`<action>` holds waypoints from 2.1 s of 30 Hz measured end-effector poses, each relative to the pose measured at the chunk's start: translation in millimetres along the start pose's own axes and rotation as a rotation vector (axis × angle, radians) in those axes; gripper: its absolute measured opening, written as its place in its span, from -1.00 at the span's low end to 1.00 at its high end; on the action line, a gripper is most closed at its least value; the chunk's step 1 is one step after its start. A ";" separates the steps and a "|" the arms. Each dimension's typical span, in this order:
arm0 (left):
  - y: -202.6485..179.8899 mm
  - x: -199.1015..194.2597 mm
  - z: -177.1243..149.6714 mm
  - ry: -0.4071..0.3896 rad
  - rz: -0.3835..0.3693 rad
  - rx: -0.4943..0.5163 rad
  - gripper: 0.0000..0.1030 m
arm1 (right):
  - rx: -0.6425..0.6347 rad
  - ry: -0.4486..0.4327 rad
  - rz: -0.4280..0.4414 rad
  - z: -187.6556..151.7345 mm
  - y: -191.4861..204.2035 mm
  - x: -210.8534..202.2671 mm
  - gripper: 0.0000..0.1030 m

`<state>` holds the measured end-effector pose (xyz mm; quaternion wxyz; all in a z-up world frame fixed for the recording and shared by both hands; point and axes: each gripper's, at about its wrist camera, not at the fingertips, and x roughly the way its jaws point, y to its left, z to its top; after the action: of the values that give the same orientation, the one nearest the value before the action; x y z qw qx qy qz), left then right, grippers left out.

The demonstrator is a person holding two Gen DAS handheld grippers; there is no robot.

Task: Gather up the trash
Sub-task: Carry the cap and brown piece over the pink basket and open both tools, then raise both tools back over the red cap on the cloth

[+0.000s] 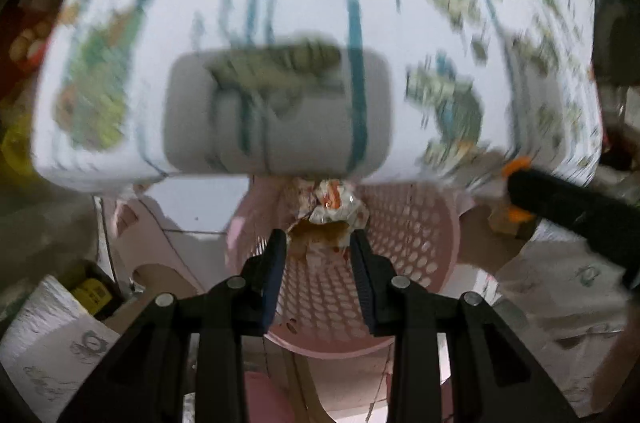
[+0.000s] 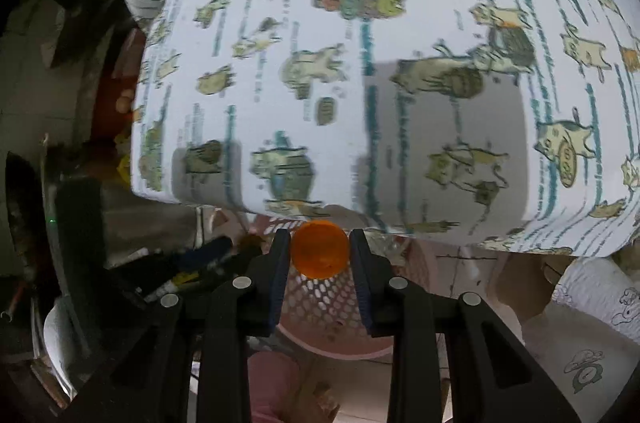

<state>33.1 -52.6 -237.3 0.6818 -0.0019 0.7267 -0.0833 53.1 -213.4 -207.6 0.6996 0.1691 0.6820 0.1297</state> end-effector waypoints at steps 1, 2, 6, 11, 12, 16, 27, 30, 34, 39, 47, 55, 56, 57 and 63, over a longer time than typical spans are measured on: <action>-3.4 9.1 -3.1 0.012 0.016 0.011 -0.41 | 0.009 0.006 0.010 -0.9 -3.6 2.4 -0.38; -6.6 18.5 -6.8 0.030 0.049 0.025 -0.41 | 0.014 0.009 0.017 -0.8 -5.4 4.0 -0.38; -7.7 37.6 -15.5 0.044 0.100 0.064 -0.41 | 0.005 -0.007 -0.006 -2.7 -8.9 13.4 -0.38; 2.5 61.0 -23.2 0.083 0.093 0.045 -0.41 | -0.045 -0.011 -0.001 -7.6 -2.6 31.9 -0.38; 1.6 62.6 -24.4 0.089 0.089 0.035 -0.41 | -0.054 -0.009 -0.013 -8.9 -1.6 37.4 -0.38; 6.6 68.9 -27.8 0.112 0.152 0.017 -0.38 | -0.047 0.009 -0.058 -11.9 -6.4 63.3 -0.38; 3.2 51.8 -29.5 0.094 0.128 0.020 -0.17 | 0.052 0.070 -0.125 -15.9 -20.7 93.2 0.18; 1.7 41.3 -27.2 0.073 0.158 0.037 -0.17 | 0.067 0.035 -0.084 -15.0 -17.7 71.5 0.18; -8.3 11.1 -26.2 -0.005 0.191 0.090 -0.14 | 0.028 -0.057 -0.084 -16.4 -7.2 33.1 0.18; -14.2 -36.4 -21.2 -0.128 0.174 0.112 -0.08 | -0.033 -0.197 -0.085 -18.0 14.4 -16.5 0.18; -11.1 -114.2 -10.8 -0.375 0.188 0.111 0.01 | -0.126 -0.425 -0.169 -14.1 35.6 -81.1 0.18; -11.3 -152.4 -3.5 -0.521 0.213 0.092 0.35 | -0.125 -0.510 -0.217 -10.8 36.7 -104.8 0.18; -9.7 -155.6 -3.0 -0.533 0.199 0.085 0.38 | -0.124 -0.527 -0.232 -11.6 36.4 -106.8 0.18; -10.3 -156.9 -6.1 -0.542 0.196 0.083 0.41 | -0.121 -0.537 -0.242 -11.4 36.6 -107.6 0.18; -16.2 -185.1 -16.6 -0.728 0.213 0.080 0.88 | -0.153 -0.571 -0.292 -14.1 43.7 -111.0 0.18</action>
<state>27.8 -45.1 -50.9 0.8997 0.0706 0.4293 -0.0341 37.1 -218.6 -88.6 0.8845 0.0460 0.4635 0.0261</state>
